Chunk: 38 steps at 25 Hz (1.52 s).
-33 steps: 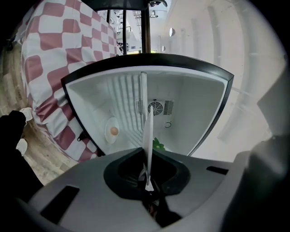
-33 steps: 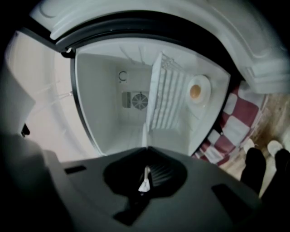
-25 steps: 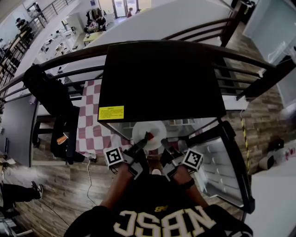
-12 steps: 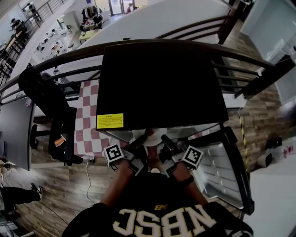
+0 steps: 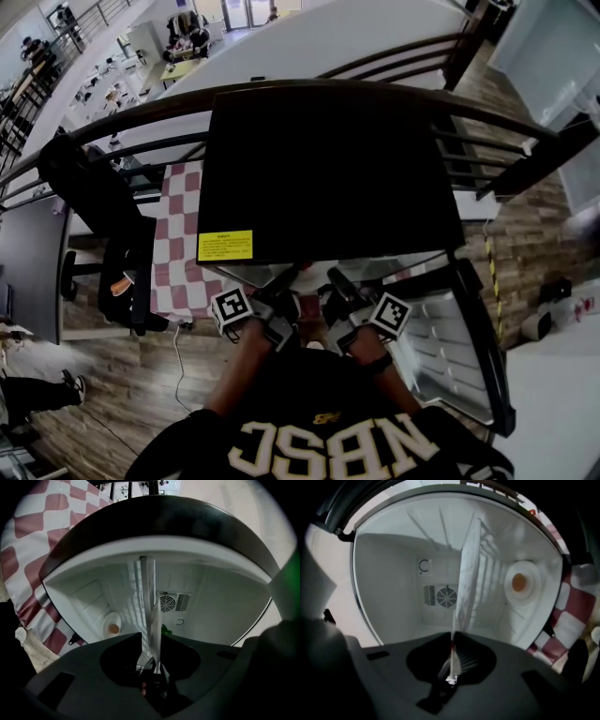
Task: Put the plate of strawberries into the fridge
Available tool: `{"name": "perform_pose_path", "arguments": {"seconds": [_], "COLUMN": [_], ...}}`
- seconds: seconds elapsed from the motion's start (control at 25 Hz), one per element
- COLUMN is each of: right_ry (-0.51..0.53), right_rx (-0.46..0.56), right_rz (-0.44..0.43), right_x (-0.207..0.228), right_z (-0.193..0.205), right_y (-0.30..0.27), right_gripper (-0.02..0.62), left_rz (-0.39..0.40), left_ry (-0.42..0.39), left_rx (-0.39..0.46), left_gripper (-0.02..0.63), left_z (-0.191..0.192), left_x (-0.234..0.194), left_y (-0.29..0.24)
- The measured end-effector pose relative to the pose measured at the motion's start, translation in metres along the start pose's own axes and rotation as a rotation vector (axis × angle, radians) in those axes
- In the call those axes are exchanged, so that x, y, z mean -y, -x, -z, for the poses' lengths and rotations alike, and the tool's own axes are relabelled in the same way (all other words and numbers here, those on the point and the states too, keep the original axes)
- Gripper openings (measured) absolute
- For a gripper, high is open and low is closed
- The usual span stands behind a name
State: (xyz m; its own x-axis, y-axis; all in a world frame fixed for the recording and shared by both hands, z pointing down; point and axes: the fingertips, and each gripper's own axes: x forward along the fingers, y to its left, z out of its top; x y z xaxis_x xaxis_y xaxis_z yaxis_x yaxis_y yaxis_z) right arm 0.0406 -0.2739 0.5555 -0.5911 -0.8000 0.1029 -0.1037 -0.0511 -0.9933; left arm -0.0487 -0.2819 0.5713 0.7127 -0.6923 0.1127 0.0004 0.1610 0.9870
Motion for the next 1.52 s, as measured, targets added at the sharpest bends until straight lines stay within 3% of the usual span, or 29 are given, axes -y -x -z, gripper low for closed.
{"name": "perform_pose_path", "arguments": {"seconds": [0.2,0.24,0.32,0.4,0.76,0.96,1.24,1.44,1.52], "right_ry": [0.085,0.12,0.195,0.286,0.73,0.875,1.145,1.235,1.247], "right_rx": [-0.017,-0.031,-0.063,-0.084,-0.124,-0.108,-0.104,-0.114,-0.114], "right_rz": [0.047,0.07,0.096,0.086,0.126,0.09,0.149,0.181,0.192], "right_x": [0.002,0.003,0.001,-0.005,-0.011,-0.02,-0.021,-0.015,-0.014], "right_z": [-0.004,-0.003,0.001,0.005,0.014,0.019,0.025,0.035,0.037], "right_y": [0.001,0.001,-0.001,-0.004,0.008,0.014,0.028,0.031,0.029], "right_gripper": [0.036,0.078,0.231,0.283,0.307,0.307,0.305,0.274,0.235], "left_rz": [-0.019,-0.019,-0.017,-0.016,-0.038,-0.099,-0.153,-0.229,-0.247], "left_ry": [-0.055,-0.071,-0.099,-0.131,-0.291,-0.501,-0.847,-1.224,-1.298], "left_rx": [-0.009,-0.011,-0.012,-0.016,-0.016,-0.014,0.017,0.076,0.083], "left_gripper": [0.173,0.18,0.187,0.196,0.207,0.207,0.207,0.204,0.191], "left_z": [-0.002,-0.003,-0.002,-0.001,0.002,0.006,0.014,0.017,0.019], "left_x": [0.003,0.004,0.007,0.008,0.006,0.003,0.001,0.009,0.011], "left_y": [0.001,0.002,0.003,0.005,0.02,0.039,0.057,0.059,0.057]}}
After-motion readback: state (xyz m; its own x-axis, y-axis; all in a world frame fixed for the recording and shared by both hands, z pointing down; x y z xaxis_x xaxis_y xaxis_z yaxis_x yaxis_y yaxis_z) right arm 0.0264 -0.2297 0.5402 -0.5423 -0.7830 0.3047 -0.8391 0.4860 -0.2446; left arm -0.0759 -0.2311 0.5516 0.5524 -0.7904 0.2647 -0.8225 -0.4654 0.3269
